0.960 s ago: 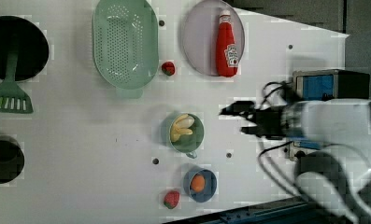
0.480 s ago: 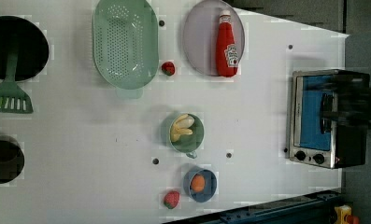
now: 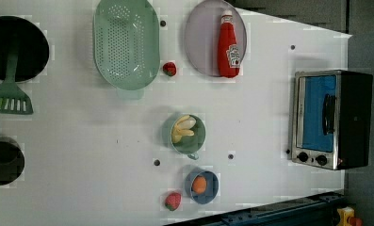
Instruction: Pick Banana and place it in mug.
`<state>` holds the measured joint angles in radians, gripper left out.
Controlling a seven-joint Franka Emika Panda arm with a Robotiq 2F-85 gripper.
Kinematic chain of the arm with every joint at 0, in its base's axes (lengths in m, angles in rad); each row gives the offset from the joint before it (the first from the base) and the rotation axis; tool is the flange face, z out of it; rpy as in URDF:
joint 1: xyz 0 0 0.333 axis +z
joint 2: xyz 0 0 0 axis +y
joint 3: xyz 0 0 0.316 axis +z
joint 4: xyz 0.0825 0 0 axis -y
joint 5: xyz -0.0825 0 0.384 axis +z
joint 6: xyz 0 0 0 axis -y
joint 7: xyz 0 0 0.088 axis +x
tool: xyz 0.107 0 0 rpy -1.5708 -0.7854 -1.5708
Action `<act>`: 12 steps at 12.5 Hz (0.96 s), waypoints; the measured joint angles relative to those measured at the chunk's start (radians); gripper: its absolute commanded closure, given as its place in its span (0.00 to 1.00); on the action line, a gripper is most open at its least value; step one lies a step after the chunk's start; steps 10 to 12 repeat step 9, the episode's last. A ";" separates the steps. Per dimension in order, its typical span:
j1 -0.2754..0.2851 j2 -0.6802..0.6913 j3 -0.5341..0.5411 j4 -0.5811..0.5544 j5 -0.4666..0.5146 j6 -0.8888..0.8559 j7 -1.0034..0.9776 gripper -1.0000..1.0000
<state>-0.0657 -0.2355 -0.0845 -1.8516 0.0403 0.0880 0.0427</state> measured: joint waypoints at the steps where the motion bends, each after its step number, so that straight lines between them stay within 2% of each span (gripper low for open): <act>1: 0.004 0.010 0.002 0.007 0.000 -0.034 -0.001 0.00; 5: 0.024 0.072 0.009 0.002 -0.048 -0.039 -0.001 0.00; 7: 0.011 0.090 0.025 -0.003 -0.043 -0.050 -0.001 0.00; 12: 0.022 0.092 0.031 -0.004 -0.059 -0.053 -0.001 0.00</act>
